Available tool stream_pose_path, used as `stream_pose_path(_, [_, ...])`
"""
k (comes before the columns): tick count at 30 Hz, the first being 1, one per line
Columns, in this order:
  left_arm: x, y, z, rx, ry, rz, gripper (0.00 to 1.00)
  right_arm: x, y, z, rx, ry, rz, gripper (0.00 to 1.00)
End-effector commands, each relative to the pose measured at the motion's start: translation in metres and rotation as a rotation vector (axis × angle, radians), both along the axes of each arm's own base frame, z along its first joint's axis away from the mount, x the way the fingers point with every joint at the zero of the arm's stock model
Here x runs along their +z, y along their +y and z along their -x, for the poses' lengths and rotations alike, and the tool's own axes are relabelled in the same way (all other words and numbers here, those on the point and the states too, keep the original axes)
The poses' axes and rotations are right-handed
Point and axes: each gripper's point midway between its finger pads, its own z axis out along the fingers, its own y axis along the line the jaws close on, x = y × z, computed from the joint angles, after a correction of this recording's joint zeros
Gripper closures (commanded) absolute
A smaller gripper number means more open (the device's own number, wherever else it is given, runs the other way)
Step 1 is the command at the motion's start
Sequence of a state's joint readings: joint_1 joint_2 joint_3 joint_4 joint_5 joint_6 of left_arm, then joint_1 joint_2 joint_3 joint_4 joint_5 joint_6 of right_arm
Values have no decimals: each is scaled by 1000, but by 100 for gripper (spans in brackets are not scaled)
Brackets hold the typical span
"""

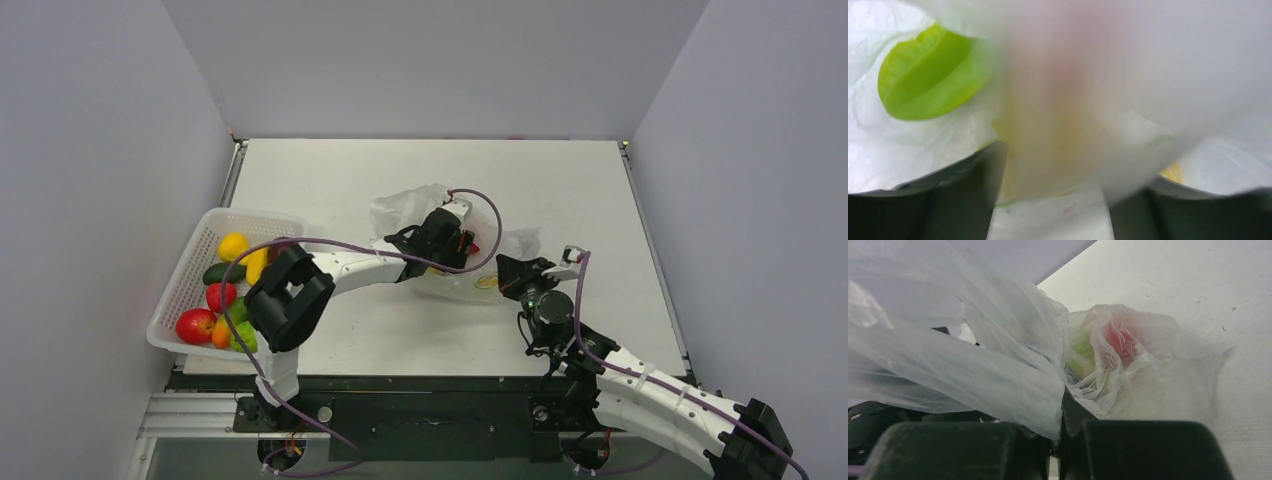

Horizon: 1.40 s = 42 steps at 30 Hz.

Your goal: Take the fake fruits out of the plastic bag

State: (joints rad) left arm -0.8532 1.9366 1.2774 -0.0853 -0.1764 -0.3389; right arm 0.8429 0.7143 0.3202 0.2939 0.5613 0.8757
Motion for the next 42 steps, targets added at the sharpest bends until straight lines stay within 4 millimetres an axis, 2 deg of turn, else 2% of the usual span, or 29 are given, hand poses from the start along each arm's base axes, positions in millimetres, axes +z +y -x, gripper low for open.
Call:
stream_pose_path(1, [60, -2, 9, -20, -37, 121, 62, -3, -3, -2, -19, -3, -2, 100])
stream_pose_path(6, [101, 3, 23, -38, -57, 196, 65, -7, -5, -2, -24, 7, 15, 100])
stream_pose_path(10, [126, 9, 31, -46, -83, 239, 65, -8, -7, -3, -33, 9, 19, 100])
stream_pose_path(12, [128, 10, 33, -53, -82, 237, 62, -7, -8, -2, -35, 8, 22, 100])
stream_pose_path(13, [129, 10, 32, -54, -81, 236, 57, -6, -8, -2, -35, 6, 20, 100])
stream_pose_path(14, [124, 10, 32, -57, -75, 222, 56, -6, -8, -2, -34, 5, 20, 100])
stream_pose_path(17, [121, 5, 33, -81, -58, 221, 58, -4, -8, -1, -30, 0, 18, 100])
stream_pose_path(20, [128, 3, 32, -79, -73, 253, 60, -4, -10, -1, -36, 0, 19, 100])
stream_pose_path(22, [133, 3, 31, -75, -81, 264, 66, -1, -11, 0, -36, -6, 16, 100])
stream_pose_path(23, [137, 3, 31, -78, -84, 265, 87, -1, -11, 0, -37, -7, 17, 100])
stream_pose_path(25, [144, 3, 32, -86, -95, 270, 100, -1, -11, -1, -38, -6, 19, 100])
stream_pose_path(31, [165, 9, 36, -77, -132, 295, 100, -3, -11, -1, -37, -3, 15, 100])
stream_pose_path(35, [190, 13, 40, -76, -162, 331, 100, -2, -10, 0, -35, -6, 13, 100])
stream_pose_path(42, [261, 28, 50, -104, -245, 416, 100, -3, -11, 0, -36, -2, 18, 100])
